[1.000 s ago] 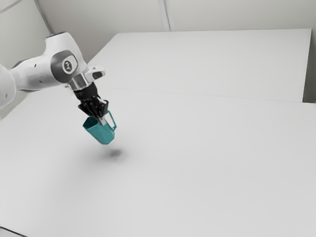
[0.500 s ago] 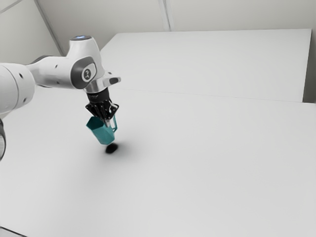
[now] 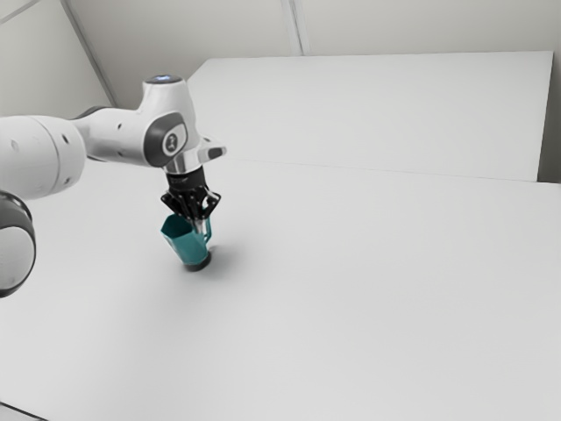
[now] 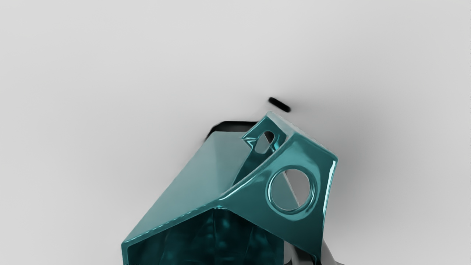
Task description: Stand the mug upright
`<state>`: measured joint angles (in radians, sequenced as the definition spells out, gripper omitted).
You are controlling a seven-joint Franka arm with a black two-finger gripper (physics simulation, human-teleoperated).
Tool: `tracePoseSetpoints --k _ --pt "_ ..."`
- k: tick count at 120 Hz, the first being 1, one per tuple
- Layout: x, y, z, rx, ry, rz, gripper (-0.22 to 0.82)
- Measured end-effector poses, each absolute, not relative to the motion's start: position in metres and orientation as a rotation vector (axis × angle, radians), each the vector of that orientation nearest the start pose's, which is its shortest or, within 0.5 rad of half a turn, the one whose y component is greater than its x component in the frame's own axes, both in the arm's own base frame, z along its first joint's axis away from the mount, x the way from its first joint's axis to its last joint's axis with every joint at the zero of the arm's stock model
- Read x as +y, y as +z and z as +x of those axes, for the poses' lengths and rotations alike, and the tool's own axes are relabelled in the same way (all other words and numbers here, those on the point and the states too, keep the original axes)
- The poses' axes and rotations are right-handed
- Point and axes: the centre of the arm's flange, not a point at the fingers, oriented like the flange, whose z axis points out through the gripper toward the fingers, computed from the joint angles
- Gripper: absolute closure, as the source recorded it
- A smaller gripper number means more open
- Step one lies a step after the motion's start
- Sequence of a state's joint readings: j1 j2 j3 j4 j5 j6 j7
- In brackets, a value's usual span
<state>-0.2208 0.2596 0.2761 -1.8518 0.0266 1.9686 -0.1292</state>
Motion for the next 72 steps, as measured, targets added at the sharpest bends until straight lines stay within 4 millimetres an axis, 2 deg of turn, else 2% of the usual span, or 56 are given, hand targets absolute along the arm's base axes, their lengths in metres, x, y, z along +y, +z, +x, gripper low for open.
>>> tracePoseSetpoints --k 53,60,72 --pt "0.024 0.362 0.607 -0.307 0.206 -3.005 0.78" --pt "0.024 0.361 0.607 -0.306 0.207 -3.001 0.72" --pt "0.024 0.359 0.608 -0.308 0.209 -2.996 0.50"
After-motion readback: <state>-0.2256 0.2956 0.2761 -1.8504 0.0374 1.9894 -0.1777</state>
